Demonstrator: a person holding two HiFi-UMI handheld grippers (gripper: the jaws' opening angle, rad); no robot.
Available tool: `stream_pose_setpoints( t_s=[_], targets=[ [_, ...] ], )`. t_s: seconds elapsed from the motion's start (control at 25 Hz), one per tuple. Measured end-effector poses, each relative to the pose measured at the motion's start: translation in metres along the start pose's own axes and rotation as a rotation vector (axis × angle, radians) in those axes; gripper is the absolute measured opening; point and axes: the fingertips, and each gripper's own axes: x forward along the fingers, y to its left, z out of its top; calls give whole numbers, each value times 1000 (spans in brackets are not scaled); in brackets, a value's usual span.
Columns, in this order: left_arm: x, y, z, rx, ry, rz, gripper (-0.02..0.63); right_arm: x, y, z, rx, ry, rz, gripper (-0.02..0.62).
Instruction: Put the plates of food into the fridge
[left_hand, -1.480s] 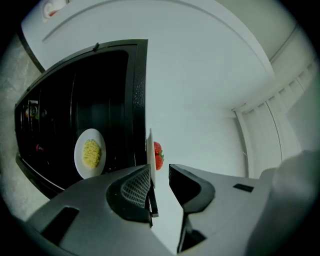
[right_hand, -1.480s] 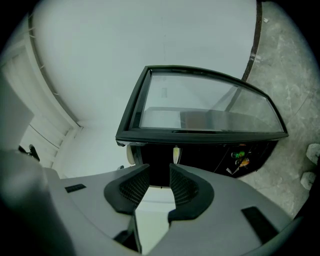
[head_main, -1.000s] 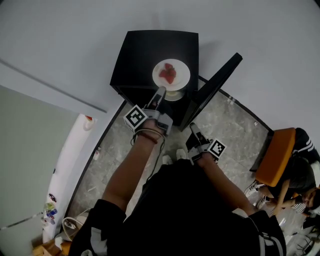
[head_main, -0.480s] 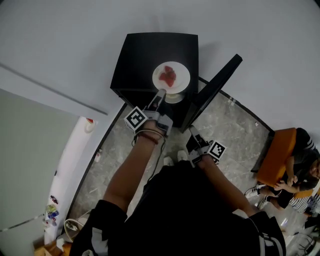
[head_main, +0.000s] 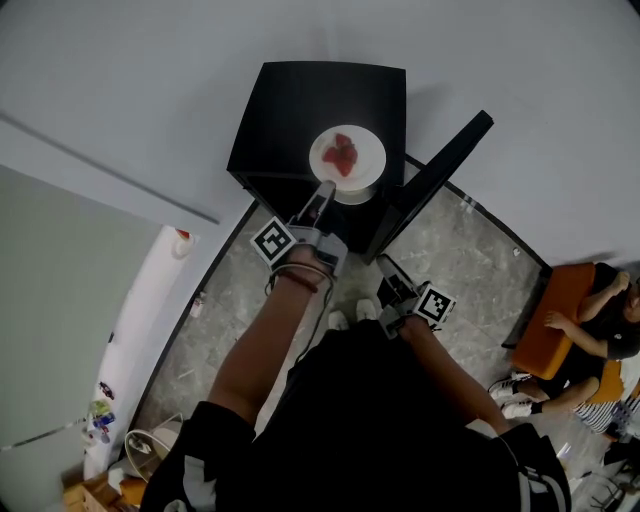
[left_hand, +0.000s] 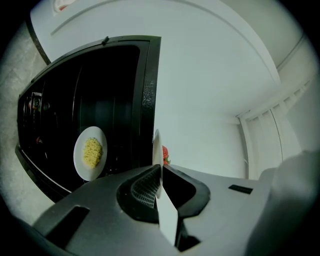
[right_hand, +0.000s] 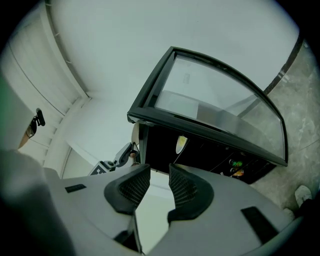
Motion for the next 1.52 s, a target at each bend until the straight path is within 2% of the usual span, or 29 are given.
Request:
stream_pose_setpoints(
  t_s=[0.2,0.52,0.88,1.4,1.52],
  targets=[
    [-14,-5,-3,5,6,-21,34,3,-2,-7,-100,64,-29,112],
    [-31,-10,-4,16,5,-56,34,21,7,-17,-204,156,-7,112],
    [-46,-14,-4,45,5,-88,34,27,2,-23,-204,203,-9,112],
    [-81,-19,5,10,-77,-140,34,45,2,-37,-187,287,18,111],
    [-91,-16,8,23,-87,-135,34,49,2,-42,-196,306,25,112]
  ],
)
